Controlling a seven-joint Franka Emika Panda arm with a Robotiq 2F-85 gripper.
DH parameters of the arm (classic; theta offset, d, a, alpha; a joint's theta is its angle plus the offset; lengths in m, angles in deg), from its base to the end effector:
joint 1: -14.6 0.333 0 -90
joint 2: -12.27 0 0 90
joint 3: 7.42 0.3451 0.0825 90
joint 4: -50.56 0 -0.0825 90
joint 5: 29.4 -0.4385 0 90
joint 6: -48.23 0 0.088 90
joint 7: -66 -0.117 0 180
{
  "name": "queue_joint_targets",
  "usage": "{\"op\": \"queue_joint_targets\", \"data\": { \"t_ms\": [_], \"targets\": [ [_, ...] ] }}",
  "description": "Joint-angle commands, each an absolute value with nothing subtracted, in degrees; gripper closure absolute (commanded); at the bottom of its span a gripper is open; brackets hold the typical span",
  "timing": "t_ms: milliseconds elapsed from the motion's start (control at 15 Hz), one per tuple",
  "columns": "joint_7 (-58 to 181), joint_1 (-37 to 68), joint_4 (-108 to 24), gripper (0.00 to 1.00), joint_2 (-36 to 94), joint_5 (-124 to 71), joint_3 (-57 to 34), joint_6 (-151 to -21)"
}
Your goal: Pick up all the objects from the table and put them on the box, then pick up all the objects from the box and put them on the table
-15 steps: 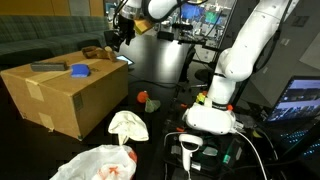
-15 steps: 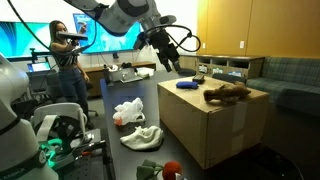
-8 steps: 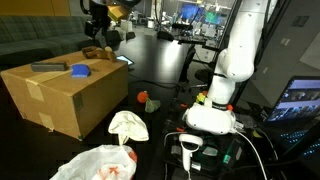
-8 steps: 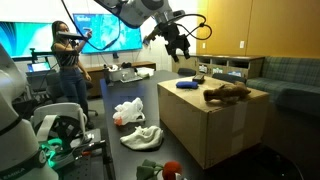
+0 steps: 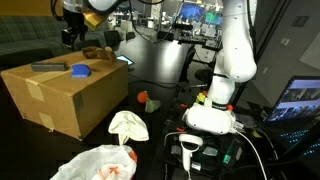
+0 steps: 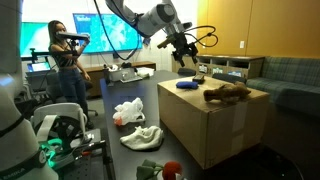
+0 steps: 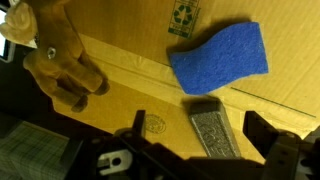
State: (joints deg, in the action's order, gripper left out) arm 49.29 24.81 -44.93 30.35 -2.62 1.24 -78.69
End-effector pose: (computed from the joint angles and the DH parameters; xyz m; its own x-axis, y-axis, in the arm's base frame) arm 0.7042 0.2099 0.4477 0.9123 0.2929 0.2864 0.2042 -0.9312 0.3018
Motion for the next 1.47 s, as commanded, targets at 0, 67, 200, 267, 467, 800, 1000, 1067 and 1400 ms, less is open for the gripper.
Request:
{"op": "queue_joint_targets", "data": {
  "t_ms": [0,67,200,267,467,800,1000,1067,1400],
  "targets": [
    [50.2,28.4,-38.4,0.0,36.2,-0.7,-1.3,-79.6],
    [50.3,28.9,-37.9,0.0,37.0,-0.4,-1.8,-80.0],
    [51.1,29.6,-37.1,0.0,38.6,-0.5,-2.6,-81.9],
    [51.3,30.0,-36.3,0.0,39.8,-0.4,-3.0,-83.1],
    [51.0,30.8,-35.2,0.0,42.5,-0.3,-4.6,-87.3],
    [51.0,30.9,-35.0,0.0,44.9,-0.9,-7.3,-93.7],
    [52.3,30.0,-35.3,0.0,46.2,-1.6,-8.6,-97.3],
    [52.7,29.9,-35.0,0.0,46.7,-1.8,-9.0,-98.0],
    [58.7,27.8,-33.7,0.0,48.7,-4.3,-8.6,-100.7]
  ]
}}
